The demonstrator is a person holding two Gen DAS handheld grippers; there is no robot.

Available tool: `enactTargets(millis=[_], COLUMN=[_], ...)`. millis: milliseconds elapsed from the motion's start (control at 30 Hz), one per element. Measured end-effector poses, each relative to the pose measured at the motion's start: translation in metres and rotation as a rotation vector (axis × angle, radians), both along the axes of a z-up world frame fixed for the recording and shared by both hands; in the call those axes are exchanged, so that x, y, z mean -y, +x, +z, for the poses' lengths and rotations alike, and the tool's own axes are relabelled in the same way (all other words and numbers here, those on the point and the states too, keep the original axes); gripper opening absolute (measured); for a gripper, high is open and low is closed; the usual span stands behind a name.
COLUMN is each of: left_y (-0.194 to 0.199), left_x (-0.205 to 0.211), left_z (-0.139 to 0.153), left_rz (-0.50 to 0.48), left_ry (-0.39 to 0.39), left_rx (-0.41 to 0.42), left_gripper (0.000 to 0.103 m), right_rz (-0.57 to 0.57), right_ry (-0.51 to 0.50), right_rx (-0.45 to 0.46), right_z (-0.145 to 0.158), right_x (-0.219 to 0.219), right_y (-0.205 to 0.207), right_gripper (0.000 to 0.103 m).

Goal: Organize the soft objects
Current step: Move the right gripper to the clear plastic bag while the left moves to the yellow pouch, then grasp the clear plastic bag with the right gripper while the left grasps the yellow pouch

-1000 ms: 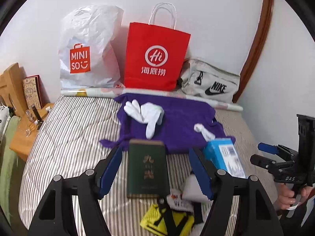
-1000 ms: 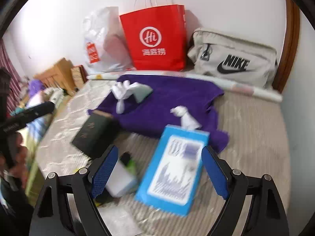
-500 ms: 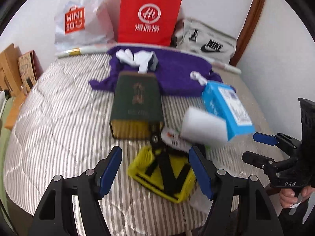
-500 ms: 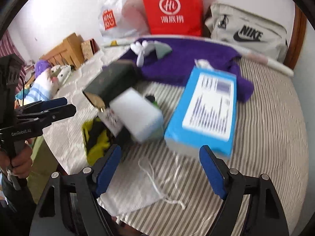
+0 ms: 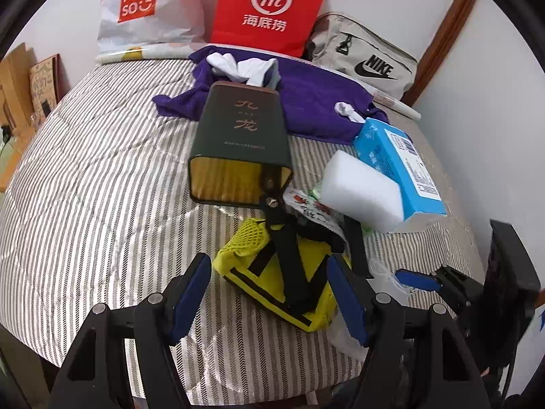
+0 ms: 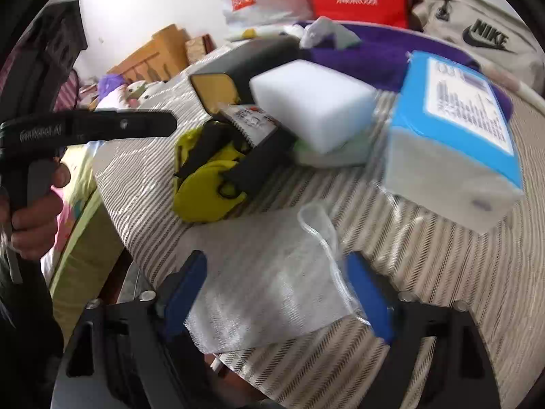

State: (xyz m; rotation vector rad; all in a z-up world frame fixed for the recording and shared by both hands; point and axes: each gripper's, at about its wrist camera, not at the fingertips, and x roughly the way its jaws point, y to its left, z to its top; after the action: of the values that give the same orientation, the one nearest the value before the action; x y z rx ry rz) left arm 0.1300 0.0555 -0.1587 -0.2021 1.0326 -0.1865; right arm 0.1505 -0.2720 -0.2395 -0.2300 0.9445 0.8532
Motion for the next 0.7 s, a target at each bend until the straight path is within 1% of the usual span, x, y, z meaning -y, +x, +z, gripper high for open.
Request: enactTargets(millis=[33, 100, 167, 333, 433, 533, 633, 700], left_y=[0.001, 0.002, 0.003, 0.003, 0.003, 0.002, 0.003, 0.005], left_x=[-0.002, -0.005, -0.007, -0.006, -0.001, 0.006, 0.015, 0.019], left_z=[-0.001, -0.004, -0.007, -0.015, -0.021, -0.022, -0.022, -0.022], left_rz=[0.007, 0.015, 0.017, 0.011, -0.002, -0.022, -0.034, -0.021], left_ry=[0.001, -0.011, -0.029, -0.028, -0.021, -0.007, 0.019, 0.036], left_rx=[-0.003, -0.013, -0.024, -0.048, -0.065, -0.062, -0.047, -0.031], left_gripper=[0.068, 0.068, 0.068, 0.068, 0.068, 0.068, 0.068, 0.068], right_rz=[0.02, 0.028, 0.034, 0.028, 0.016, 0.004, -0.008, -0.012], right_ry=[0.002, 0.003, -0.013, -0.088, -0.095, -0.093, -0.1, -0.096], right_rx=[-0.002, 0.016, 0.042, 0.124, 0.143, 0.146, 0.162, 0.171], right_z=[-0.002, -0.005, -0.006, -0.011, -0.012, -0.011, -0.012, -0.011], right_x=[-0.003, -0.007, -0.012, -0.021, -0.02, -0.02, -0.023, -0.021], right_y=[-0.003, -0.006, -0.011, -0.024, -0.027, -0.026, -0.024, -0.026], right_gripper=[0.092, 0.101, 0.103, 0.103, 0.103, 0.103, 0.1, 0.096])
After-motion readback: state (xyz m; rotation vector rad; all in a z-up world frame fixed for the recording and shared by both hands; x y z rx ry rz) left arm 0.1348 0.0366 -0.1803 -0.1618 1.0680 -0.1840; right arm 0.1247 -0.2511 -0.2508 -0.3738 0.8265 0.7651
